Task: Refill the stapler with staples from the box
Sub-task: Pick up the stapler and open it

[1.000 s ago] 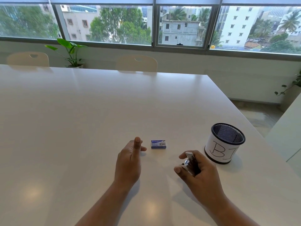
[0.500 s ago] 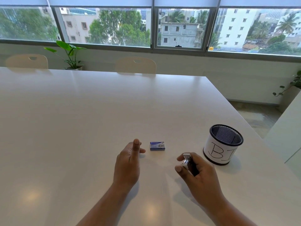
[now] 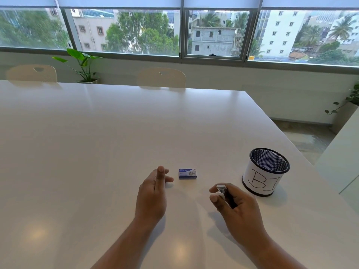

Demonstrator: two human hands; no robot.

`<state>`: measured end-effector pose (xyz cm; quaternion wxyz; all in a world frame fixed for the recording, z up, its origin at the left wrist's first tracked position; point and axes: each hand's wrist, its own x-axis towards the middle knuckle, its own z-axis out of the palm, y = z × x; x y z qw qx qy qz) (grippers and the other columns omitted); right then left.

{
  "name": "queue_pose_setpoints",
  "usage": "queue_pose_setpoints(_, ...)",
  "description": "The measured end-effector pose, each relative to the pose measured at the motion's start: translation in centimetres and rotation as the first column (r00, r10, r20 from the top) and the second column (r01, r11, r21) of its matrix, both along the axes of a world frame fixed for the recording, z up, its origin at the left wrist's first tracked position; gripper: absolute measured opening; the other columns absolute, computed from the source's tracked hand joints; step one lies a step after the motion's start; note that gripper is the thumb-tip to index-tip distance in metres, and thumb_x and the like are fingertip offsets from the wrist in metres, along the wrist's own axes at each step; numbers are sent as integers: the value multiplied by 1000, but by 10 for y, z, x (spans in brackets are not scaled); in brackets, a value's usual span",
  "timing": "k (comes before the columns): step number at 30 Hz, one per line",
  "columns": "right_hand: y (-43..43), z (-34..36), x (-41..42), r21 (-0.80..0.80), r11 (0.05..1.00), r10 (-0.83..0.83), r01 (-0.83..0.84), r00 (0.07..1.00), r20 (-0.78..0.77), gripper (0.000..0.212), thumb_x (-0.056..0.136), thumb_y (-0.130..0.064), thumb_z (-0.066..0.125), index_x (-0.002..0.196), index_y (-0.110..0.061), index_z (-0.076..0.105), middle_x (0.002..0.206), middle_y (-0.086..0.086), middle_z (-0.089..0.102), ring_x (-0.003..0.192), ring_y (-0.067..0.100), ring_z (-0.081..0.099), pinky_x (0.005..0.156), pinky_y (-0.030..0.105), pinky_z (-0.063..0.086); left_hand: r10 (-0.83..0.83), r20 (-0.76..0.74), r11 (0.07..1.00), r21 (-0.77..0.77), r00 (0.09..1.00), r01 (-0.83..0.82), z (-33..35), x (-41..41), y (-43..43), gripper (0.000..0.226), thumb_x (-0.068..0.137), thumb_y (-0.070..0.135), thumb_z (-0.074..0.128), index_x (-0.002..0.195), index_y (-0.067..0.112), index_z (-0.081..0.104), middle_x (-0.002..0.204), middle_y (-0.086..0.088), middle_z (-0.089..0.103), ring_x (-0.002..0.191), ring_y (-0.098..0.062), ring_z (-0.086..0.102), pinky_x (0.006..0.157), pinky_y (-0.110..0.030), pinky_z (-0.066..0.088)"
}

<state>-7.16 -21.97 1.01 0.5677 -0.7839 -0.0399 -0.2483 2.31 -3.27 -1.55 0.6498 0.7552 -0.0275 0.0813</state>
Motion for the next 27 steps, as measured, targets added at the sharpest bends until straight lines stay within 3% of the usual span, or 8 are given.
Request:
queue_pose_setpoints(3, -1, -1, 1, -18, 1000, -10, 10, 1000, -9, 28, 73, -49, 71, 89, -26, 68, 54, -4, 48, 50, 3, 37, 48, 13, 32, -2, -12, 1000, -9, 1000, 2, -1, 2, -1, 44, 92, 56, 32, 86, 30, 67, 85, 5, 76, 82, -14, 74, 80, -41, 53)
queue_pose_setpoints(5, -1, -1, 1, -14, 1000, -17, 17, 999, -27, 33, 68, -53, 76, 89, -29, 67, 53, -7, 47, 49, 3, 37, 48, 13, 34, -19, -15, 1000, 13, 1000, 19, -3, 3, -1, 41, 93, 47, 33, 81, 26, 67, 99, 3, 75, 87, -16, 73, 85, -43, 53)
queue_pose_setpoints(9, -1, 0, -1, -35, 999, -21, 19, 999, -31, 40, 65, -60, 76, 90, -30, 67, 53, -7, 47, 48, 2, 37, 48, 11, 35, -40, -7, 998, 49, 999, 40, -9, 6, 1, 41, 105, 30, 37, 87, 20, 72, 115, 8, 71, 90, 4, 70, 86, -31, 52)
queue_pose_setpoints(14, 0, 1, -1, 14, 1000, 10, -10, 1000, -26, 24, 74, -42, 74, 87, -23, 70, 56, -4, 54, 51, 4, 42, 50, 12, 35, -45, -7, 997, 61, 999, 46, -8, 5, 0, 38, 93, 45, 35, 85, 32, 69, 114, 8, 73, 100, -7, 71, 91, -35, 53)
queue_pose_setpoints(19, 2, 3, -1, 23, 999, 37, -37, 999, -16, 12, 77, -24, 74, 83, -14, 72, 58, -13, 59, 49, -2, 45, 51, 6, 37, -39, 7, 998, 47, 999, 38, -8, 5, 1, 51, 92, 47, 35, 99, 16, 75, 103, 25, 70, 100, -4, 70, 92, -35, 53)
queue_pose_setpoints(23, 1, 4, -2, 9, 1000, 26, -26, 999, -40, 28, 69, -40, 79, 92, -26, 71, 53, -9, 49, 48, 1, 38, 50, 9, 35, -37, -1, 998, 52, 999, 37, -10, 7, 1, 44, 92, 46, 35, 86, 26, 73, 108, 15, 74, 101, -8, 71, 90, -35, 53)
queue_pose_setpoints(27, 1, 3, -2, -5, 1000, 17, -18, 999, -50, 41, 61, -51, 82, 96, -34, 71, 54, -10, 52, 49, 0, 41, 53, 9, 39, -32, 6, 997, 67, 999, 31, -8, 5, 0, 39, 92, 45, 35, 81, 32, 71, 104, 8, 76, 100, -10, 71, 89, -33, 52)
